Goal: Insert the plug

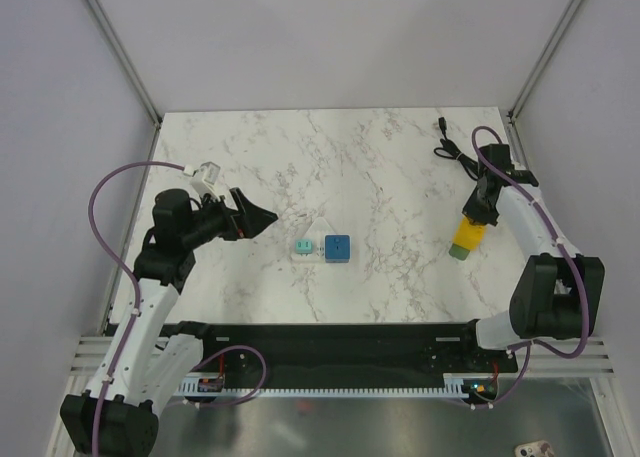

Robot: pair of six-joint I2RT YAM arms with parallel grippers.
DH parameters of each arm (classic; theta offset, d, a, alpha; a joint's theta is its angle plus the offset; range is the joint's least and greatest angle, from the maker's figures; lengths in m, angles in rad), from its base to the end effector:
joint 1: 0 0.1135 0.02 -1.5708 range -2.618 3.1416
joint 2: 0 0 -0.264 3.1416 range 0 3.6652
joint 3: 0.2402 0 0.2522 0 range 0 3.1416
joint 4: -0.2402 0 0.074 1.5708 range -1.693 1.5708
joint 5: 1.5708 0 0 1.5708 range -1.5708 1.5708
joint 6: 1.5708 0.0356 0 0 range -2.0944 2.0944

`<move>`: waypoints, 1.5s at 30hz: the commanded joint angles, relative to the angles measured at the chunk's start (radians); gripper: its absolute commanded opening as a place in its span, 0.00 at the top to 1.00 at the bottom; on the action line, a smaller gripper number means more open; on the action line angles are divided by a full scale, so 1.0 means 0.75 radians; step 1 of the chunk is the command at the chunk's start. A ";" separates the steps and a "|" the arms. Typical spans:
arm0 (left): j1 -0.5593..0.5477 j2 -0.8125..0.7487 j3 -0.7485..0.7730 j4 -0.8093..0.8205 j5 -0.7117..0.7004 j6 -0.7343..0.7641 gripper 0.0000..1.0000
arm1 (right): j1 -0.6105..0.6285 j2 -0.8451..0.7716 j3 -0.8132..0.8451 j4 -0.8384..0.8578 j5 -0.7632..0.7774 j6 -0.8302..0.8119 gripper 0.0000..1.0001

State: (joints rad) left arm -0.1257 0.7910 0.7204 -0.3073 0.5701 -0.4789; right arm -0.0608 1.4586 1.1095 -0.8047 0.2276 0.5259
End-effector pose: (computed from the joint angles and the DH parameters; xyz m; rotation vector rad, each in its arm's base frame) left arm 0.1758 -0.0416 0.3054 0.0397 2.0054 -0.9480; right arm 0.2842 -0.0253 0.2491 0.8371 2.5470 -0.1674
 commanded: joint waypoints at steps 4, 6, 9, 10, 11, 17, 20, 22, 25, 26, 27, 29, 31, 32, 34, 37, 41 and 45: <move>0.004 0.027 0.054 -0.024 -0.040 0.037 0.00 | -0.001 -0.071 0.177 -0.160 0.112 0.004 1.00; 0.004 0.035 0.080 -0.022 -0.020 0.001 0.00 | 0.001 -0.124 0.226 -0.183 0.071 -0.004 1.00; 0.004 0.058 0.136 -0.022 0.027 -0.020 0.00 | 0.032 -0.206 0.265 -0.126 -0.145 -0.071 0.67; 0.004 0.064 0.154 -0.022 0.043 -0.016 0.00 | 0.044 -0.255 0.259 -0.103 -0.203 -0.087 0.55; 0.004 0.070 0.193 -0.026 0.070 -0.014 0.00 | 0.054 -0.286 0.251 -0.079 -0.262 -0.104 0.43; -0.029 0.085 0.383 -0.079 0.205 0.078 0.00 | 0.151 -0.458 0.237 0.038 -0.591 -0.088 0.02; -0.192 0.080 0.491 -0.206 0.010 0.245 0.00 | 0.173 -0.570 0.182 0.124 -0.673 -0.032 0.02; -0.237 0.087 0.542 -0.271 -0.054 0.272 0.00 | 0.179 -0.639 0.118 0.179 -0.717 -0.018 0.02; -0.258 0.081 0.612 -0.296 -0.040 0.250 0.00 | 0.179 -0.705 0.083 0.177 -0.725 -0.028 0.02; -0.258 0.066 0.637 -0.296 -0.026 0.240 0.00 | 0.179 -0.722 0.077 0.171 -0.729 -0.053 0.02; -0.258 0.058 0.647 -0.294 -0.014 0.228 0.00 | 0.179 -0.740 0.063 0.169 -0.729 -0.061 0.02; -0.258 0.040 0.667 -0.296 -0.001 0.215 0.00 | 0.179 -0.789 0.051 0.167 -0.751 -0.089 0.02; -0.258 0.013 0.672 -0.294 0.007 0.213 0.00 | 0.181 -0.830 0.028 0.185 -0.772 -0.090 0.02; -0.258 0.003 0.670 -0.292 0.007 0.217 0.00 | 0.179 -0.844 0.016 0.201 -0.796 -0.082 0.02; -0.258 -0.034 0.663 -0.294 -0.022 0.213 0.00 | 0.177 -0.883 -0.011 0.265 -0.807 -0.051 0.02; -0.256 -0.089 0.633 -0.288 -0.048 0.191 0.00 | 0.179 -0.885 0.014 0.302 -0.845 -0.018 0.02; -0.256 -0.136 0.596 -0.288 -0.091 0.187 0.00 | 0.179 -0.879 0.002 0.322 -0.852 -0.002 0.02; -0.258 -0.161 0.586 -0.267 -0.126 0.170 0.00 | 0.179 -0.879 -0.052 0.330 -0.866 -0.030 0.02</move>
State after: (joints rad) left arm -0.3164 0.6746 1.1728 -0.5282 0.5194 -0.3523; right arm 0.0704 0.8021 1.0924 -0.6041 -0.4034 0.5049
